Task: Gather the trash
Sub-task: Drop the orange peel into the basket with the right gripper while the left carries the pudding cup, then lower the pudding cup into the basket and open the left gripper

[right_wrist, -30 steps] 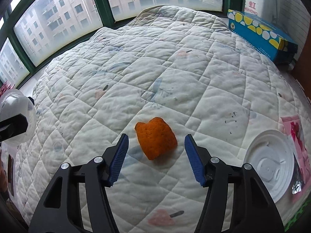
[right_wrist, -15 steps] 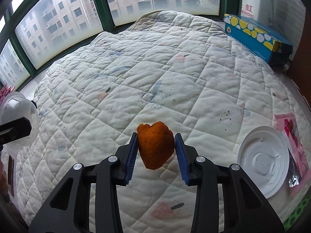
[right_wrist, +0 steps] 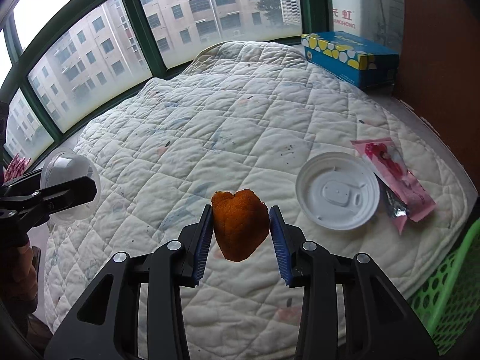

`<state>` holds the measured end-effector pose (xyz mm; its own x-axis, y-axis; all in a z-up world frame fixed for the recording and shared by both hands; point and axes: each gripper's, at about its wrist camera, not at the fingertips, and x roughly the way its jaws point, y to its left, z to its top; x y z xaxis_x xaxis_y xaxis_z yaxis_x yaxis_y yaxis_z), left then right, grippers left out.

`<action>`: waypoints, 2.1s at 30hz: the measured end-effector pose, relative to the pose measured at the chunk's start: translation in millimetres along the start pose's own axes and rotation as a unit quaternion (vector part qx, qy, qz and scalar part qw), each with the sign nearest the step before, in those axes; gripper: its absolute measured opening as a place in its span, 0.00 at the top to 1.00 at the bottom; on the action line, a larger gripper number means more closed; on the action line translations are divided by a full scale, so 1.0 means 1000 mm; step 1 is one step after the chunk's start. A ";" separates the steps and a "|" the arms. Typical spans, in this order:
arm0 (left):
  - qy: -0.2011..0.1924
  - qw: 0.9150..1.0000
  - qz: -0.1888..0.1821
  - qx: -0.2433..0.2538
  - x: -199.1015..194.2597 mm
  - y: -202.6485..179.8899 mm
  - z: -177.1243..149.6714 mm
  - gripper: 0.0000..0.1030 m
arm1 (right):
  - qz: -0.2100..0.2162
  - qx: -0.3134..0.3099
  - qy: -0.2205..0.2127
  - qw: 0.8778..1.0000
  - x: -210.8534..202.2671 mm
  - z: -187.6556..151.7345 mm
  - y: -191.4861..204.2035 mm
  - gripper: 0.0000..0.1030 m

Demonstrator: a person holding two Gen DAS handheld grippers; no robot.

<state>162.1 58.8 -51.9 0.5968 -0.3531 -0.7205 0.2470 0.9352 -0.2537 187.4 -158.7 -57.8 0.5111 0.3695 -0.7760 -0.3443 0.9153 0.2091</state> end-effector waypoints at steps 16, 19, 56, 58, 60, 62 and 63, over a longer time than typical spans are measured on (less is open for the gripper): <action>0.007 0.996 -0.054 0.067 0.006 -0.107 0.004 0.40 | -0.083 0.084 -0.050 0.992 -0.110 -0.050 -0.098 0.63; 0.006 0.995 -0.062 0.081 0.006 -0.125 0.005 0.40 | -0.105 0.102 -0.052 0.988 -0.126 -0.061 -0.122 0.62; 0.043 0.975 -0.128 0.176 0.046 -0.282 0.013 0.40 | -0.202 0.195 -0.105 0.954 -0.233 -0.130 -0.218 0.23; 0.052 0.974 -0.128 0.180 0.053 -0.291 0.012 0.40 | -0.204 0.199 -0.110 0.952 -0.237 -0.133 -0.219 0.22; 0.058 0.972 -0.129 0.186 0.058 -0.299 0.009 0.40 | -0.207 0.203 -0.113 0.950 -0.242 -0.135 -0.222 0.21; 0.064 0.971 -0.130 0.191 0.064 -0.308 0.008 0.40 | -0.209 0.207 -0.114 0.949 -0.245 -0.138 -0.224 0.21; 0.067 0.970 -0.131 0.193 0.066 -0.312 0.007 0.40 | -0.210 0.208 -0.115 0.948 -0.246 -0.139 -0.225 0.21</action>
<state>129.4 -256.7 -16.0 0.3767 -0.5469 -0.7477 0.6604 0.7245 -0.1974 29.5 -478.0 3.6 0.7088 -0.0610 -0.7028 0.2448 0.9556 0.1640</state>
